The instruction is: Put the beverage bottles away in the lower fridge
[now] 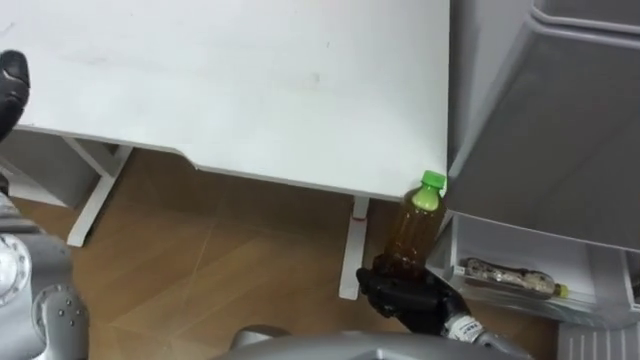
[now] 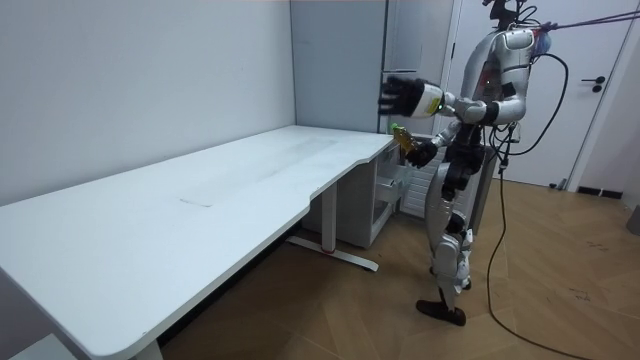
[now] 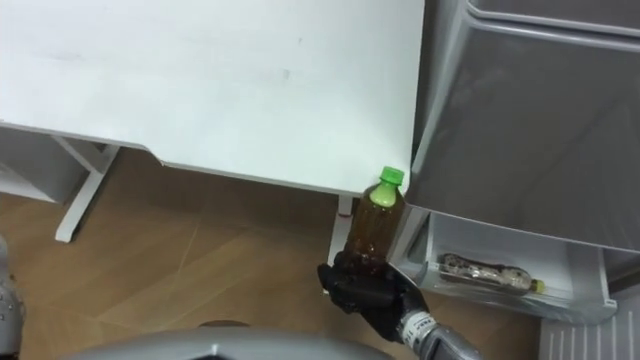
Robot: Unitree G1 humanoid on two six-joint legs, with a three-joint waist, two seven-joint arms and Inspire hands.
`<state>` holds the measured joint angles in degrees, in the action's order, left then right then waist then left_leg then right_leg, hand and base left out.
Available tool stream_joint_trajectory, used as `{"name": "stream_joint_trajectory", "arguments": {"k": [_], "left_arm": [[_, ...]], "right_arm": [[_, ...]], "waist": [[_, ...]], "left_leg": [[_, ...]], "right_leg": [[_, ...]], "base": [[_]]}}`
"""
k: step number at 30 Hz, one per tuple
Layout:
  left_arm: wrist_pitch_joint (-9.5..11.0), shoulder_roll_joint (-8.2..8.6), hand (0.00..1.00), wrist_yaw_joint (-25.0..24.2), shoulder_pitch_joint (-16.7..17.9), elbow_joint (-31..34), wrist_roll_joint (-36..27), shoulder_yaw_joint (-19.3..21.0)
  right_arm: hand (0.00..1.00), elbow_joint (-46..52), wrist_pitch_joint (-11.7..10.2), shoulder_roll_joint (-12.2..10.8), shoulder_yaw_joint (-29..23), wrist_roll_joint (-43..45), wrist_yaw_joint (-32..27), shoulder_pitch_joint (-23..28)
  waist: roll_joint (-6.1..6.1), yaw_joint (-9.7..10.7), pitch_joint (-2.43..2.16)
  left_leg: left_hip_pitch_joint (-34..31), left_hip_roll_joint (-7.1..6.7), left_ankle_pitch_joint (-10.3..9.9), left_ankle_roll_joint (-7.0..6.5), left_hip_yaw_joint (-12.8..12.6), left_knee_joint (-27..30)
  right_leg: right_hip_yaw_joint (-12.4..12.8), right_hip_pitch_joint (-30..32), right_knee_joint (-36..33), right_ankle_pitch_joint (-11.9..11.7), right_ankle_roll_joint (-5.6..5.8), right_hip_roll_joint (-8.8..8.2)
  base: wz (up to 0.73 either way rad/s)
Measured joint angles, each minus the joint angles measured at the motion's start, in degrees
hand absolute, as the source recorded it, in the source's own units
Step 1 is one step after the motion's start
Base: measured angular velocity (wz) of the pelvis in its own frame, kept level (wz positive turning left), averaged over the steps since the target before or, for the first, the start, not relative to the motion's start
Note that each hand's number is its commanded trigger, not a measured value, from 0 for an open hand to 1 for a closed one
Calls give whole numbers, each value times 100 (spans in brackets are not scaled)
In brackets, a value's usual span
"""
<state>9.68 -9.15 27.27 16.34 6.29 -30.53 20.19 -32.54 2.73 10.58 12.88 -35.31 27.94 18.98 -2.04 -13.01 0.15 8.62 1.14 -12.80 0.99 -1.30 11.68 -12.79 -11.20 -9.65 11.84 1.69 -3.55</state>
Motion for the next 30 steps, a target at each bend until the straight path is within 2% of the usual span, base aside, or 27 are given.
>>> {"name": "stream_joint_trajectory", "arguments": {"k": [5,10,14,16,20,22,26,30], "left_arm": [[-121,15,0,110,126,-922,-177,-418],[-227,36,0,256,313,-1993,-1037,-957],[-294,34,0,210,332,-2900,-1253,-1348],[-424,37,0,107,349,-3321,-1396,-1538],[-502,45,0,-61,418,-3886,-1394,-1675],[-583,29,0,-151,419,-4427,-1369,-1751],[-846,25,0,-419,520,-4932,-1370,-1984],[-996,31,0,-988,505,-5377,-1296,-2179]], "right_arm": [[100,2,119,-8,131,-4,-60,-77],[100,19,170,-11,329,-217,-176,-98],[100,-21,215,10,426,-316,-202,-167],[100,-44,215,14,457,-311,-230,-207],[100,-26,214,15,499,-267,-305,-227],[100,-31,218,47,557,-231,-322,-270],[100,-21,236,55,575,-94,-302,-337],[100,-62,223,50,502,448,-273,-488]], "waist": [[49,5,4],[207,-1,7],[215,1,8],[220,26,11],[219,46,11],[224,118,14],[224,290,15],[208,494,10]], "left_leg": [[18,0,0,0,-1,-9],[-12,3,0,0,-3,-19],[0,6,-1,0,-14,-36],[-10,15,-2,2,-14,-41],[-9,13,-2,2,-27,-81],[-7,14,-2,2,-50,-85],[-48,3,-2,1,-26,-80],[-123,7,-1,1,-23,-71]], "right_leg": [[9,-16,-2,0,0,3],[9,5,0,0,0,3],[17,5,-3,-1,-1,5],[20,6,2,-2,-2,16],[35,6,8,-2,-2,16],[48,17,7,-2,-3,14],[24,35,27,-2,-2,6],[39,98,85,-10,-3,18]], "base": [[1],[0],[0],[0],[-1],[-3],[3],[1]]}}
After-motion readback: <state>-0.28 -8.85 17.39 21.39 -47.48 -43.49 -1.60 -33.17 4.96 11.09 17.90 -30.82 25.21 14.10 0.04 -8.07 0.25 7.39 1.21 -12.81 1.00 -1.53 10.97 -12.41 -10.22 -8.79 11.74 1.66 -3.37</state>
